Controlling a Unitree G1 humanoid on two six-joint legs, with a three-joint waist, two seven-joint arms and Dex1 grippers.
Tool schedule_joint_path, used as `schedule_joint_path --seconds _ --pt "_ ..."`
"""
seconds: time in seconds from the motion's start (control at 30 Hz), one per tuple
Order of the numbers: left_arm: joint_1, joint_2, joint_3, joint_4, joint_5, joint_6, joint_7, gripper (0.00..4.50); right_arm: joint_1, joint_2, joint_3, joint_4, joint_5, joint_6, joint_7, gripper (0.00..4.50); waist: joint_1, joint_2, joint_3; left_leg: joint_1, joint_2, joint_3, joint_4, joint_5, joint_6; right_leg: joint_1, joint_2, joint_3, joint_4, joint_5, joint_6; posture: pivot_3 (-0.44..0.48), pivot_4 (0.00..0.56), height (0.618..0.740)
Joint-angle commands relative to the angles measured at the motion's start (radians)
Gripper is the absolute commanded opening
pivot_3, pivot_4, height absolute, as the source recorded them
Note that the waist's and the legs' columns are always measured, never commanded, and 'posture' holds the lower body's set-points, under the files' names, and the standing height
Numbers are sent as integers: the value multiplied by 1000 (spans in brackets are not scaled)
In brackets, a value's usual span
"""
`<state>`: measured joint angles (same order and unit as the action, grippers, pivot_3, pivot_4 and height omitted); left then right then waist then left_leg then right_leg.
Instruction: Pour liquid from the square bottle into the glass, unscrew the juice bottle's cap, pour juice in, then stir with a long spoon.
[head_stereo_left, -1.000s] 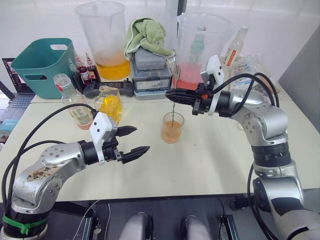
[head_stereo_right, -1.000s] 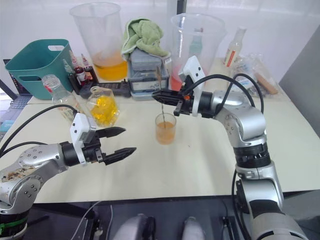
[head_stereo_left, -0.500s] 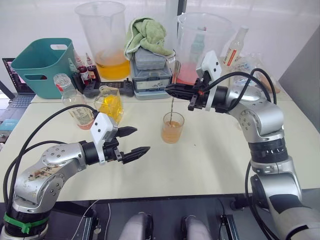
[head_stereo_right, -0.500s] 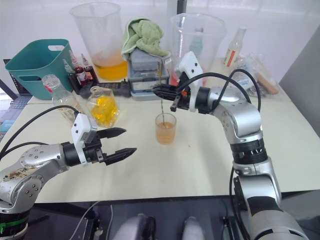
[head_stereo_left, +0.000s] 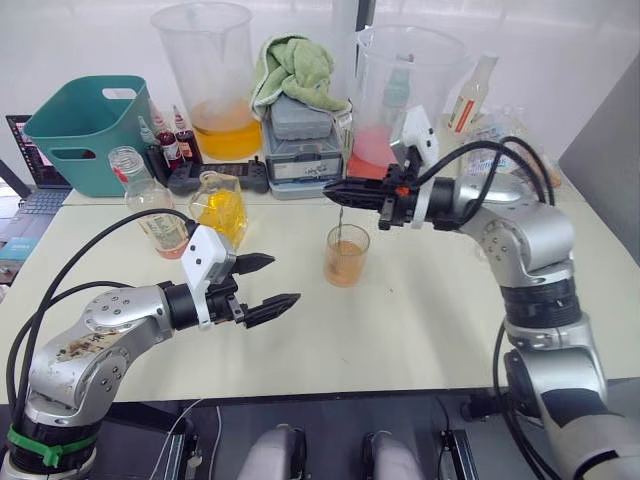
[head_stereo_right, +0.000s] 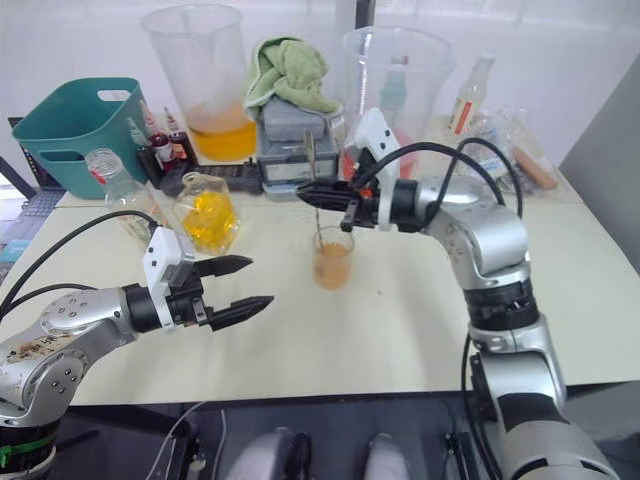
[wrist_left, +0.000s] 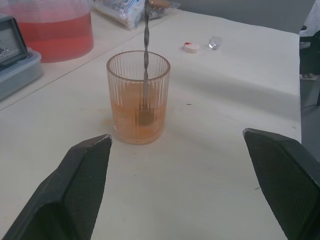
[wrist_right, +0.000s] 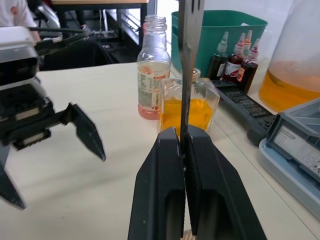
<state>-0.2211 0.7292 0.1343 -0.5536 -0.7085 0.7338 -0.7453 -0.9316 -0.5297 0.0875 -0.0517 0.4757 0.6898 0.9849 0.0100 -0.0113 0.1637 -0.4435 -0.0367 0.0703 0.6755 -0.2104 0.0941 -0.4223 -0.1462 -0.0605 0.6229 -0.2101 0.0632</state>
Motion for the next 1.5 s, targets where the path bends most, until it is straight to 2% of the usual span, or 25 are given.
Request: schedule_joint_path --seconds 0.03,0.27,0.6,0.8,1.03,1.23,1.5 --pt "-6 2 7 -21 -3 -28 -11 4452 -8 -49 -22 -44 11 8 27 0 0 0 0 0 0 0 0 0 0 0 0 0 0 0 0 0 150 740" --pt "-5 0 17 -21 -9 -33 -13 4452 -7 -93 -9 -5 -38 -28 33 0 0 0 0 0 0 0 0 0 0 1 0 0 -1 0 0 0 150 740" --pt "-3 -3 25 -25 -11 -32 -5 4452 -51 64 -24 137 -93 -196 -61 0 0 0 0 0 0 0 0 1 1 0 0 0 1 0 -1 0 150 740" --pt "1 -3 29 -26 -11 -31 -1 4452 -49 117 -41 81 -5 -112 -43 0 -3 0 0 0 0 0 0 1 1 0 0 0 1 0 -1 0 150 740" --pt "2 -7 21 -24 -9 -35 -2 4452 -33 53 -43 7 40 -10 -14 0 -1 0 0 0 0 -1 0 0 0 0 0 -1 1 0 -1 0 150 740" --pt "-3 -9 12 -21 -5 -38 -7 4452 -54 -42 -32 60 -51 -80 -4 0 0 0 0 0 0 0 0 0 0 0 0 -1 1 0 -1 0 150 740" --pt "-12 -24 16 -21 -17 -33 -5 4452 -83 -26 -46 103 -71 -144 -5 0 0 0 0 0 0 0 0 1 0 0 0 -1 0 -1 -1 0 150 740"
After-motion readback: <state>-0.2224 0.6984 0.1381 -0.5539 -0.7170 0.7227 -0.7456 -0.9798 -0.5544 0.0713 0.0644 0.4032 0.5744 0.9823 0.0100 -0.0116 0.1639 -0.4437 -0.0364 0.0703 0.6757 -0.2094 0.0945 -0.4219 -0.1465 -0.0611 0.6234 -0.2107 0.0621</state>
